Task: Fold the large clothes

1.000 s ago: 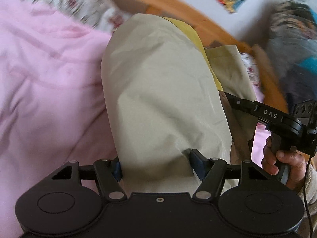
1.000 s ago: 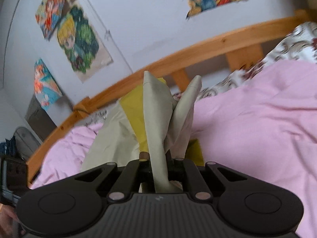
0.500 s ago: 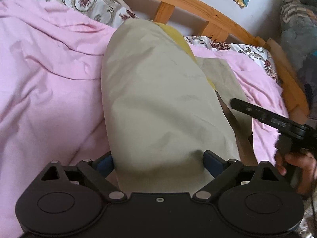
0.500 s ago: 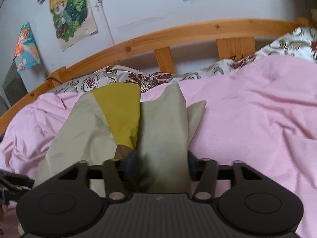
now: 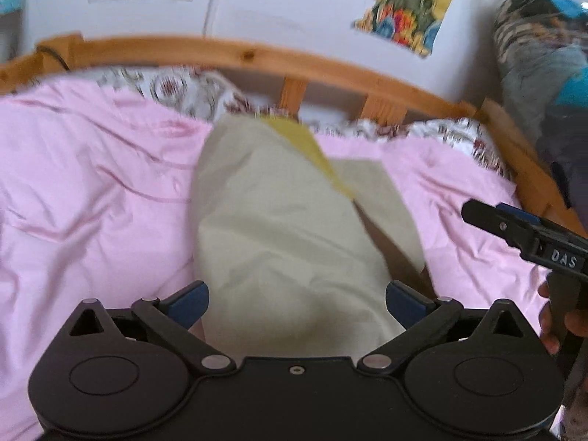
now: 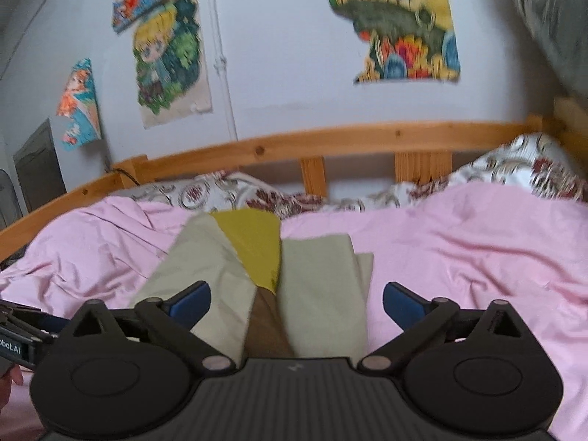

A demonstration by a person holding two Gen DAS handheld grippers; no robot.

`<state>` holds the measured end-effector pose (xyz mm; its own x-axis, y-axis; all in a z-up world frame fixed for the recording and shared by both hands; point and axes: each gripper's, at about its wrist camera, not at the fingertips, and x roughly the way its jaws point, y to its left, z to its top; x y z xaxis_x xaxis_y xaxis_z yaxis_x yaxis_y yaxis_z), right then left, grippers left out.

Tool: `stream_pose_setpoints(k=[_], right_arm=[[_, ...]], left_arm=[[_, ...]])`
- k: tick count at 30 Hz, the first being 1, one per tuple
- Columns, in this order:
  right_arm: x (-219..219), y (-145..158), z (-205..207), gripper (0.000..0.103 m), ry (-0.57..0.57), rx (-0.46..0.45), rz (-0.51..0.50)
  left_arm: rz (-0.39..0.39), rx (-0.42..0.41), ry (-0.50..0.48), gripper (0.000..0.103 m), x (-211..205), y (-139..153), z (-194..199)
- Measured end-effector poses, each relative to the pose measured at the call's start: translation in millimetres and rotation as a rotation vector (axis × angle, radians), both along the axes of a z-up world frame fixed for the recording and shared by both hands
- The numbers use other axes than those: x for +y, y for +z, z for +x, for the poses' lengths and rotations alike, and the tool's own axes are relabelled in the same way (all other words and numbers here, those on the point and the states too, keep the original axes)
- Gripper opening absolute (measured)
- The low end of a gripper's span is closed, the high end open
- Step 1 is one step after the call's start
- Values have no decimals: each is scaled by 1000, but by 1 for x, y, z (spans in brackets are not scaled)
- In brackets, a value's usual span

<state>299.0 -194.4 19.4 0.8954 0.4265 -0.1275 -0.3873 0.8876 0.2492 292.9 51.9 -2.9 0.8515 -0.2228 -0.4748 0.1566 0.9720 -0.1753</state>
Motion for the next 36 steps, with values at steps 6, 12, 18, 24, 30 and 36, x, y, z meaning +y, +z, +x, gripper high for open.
stream_pose_setpoints(k=[6, 12, 18, 24, 30, 36], right_arm=[[-3, 19, -65, 103, -40, -119, -17], [-9, 35, -123, 103, -72, -218, -17], [-10, 45, -178, 103, -76, -295, -5], [-6, 38, -224, 103, -91, -345, -21], [-7, 18, -250, 103, -118, -339, 1], [-6, -10, -262, 103, -165, -349, -20]], left_arm=[[-40, -122, 61, 102, 5, 16, -56], [-13, -178, 88, 102, 10, 31, -99], [23, -242, 103, 102, 8, 43, -144], [61, -292, 121, 102, 0, 43, -181], [79, -309, 143, 102, -7, 28, -203], [88, -299, 167, 102, -8, 6, -206]])
